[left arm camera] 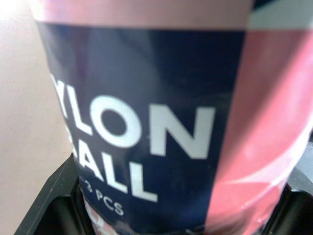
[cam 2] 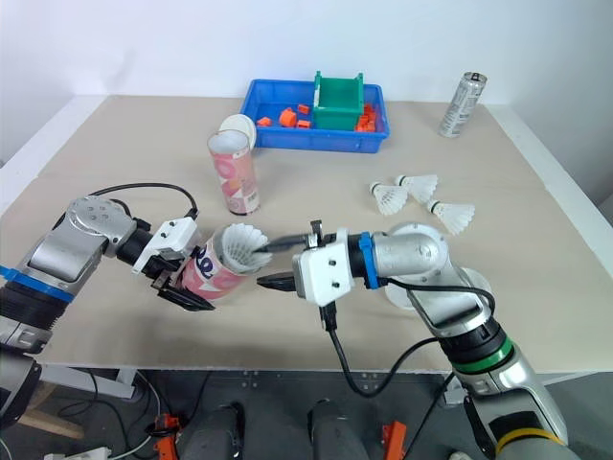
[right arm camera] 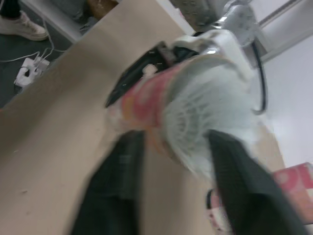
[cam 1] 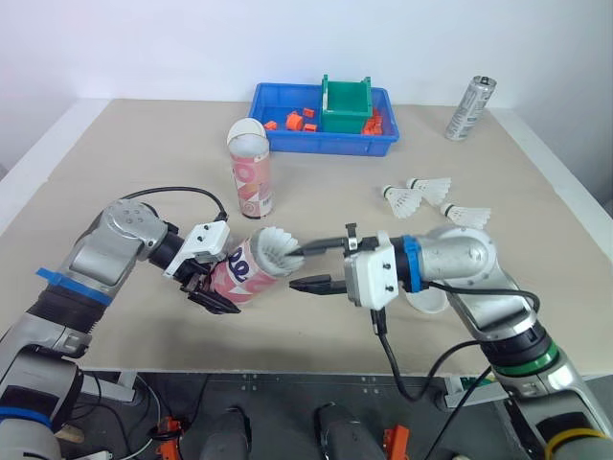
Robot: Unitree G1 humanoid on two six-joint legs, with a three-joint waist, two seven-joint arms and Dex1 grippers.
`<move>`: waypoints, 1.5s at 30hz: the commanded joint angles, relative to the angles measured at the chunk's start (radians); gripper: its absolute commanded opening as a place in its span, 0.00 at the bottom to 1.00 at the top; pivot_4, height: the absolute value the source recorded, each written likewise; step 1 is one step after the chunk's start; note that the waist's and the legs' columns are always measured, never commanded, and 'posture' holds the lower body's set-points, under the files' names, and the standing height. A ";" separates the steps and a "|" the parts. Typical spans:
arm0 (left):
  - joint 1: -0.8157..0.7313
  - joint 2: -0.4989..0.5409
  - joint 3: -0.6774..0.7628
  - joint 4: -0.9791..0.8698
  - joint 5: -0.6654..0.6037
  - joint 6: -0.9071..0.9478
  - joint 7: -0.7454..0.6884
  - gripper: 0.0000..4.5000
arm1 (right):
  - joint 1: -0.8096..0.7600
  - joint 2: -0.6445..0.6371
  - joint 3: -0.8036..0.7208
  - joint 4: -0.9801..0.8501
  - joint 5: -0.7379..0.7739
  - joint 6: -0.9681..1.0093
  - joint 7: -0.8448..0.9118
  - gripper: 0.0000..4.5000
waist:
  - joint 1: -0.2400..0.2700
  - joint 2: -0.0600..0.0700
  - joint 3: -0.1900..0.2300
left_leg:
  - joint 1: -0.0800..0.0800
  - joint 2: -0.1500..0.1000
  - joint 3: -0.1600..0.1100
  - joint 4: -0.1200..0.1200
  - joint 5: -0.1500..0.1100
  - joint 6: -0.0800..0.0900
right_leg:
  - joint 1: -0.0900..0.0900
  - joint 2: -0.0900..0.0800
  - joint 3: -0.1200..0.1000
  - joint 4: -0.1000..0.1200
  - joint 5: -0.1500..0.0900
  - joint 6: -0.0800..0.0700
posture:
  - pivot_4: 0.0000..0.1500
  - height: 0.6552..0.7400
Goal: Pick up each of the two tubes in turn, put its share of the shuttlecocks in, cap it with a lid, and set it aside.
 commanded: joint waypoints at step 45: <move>-0.089 -0.070 -0.088 0.061 -0.045 -0.031 0.001 0.79 | -0.391 0.243 0.219 0.348 -0.044 0.273 0.272 0.01 | -0.003 0.000 0.000 | 0.001 0.002 -0.001 -0.001 0.000 0.000 | -0.001 0.001 -0.003 0.002 0.001 -0.003 | 1.00 0.96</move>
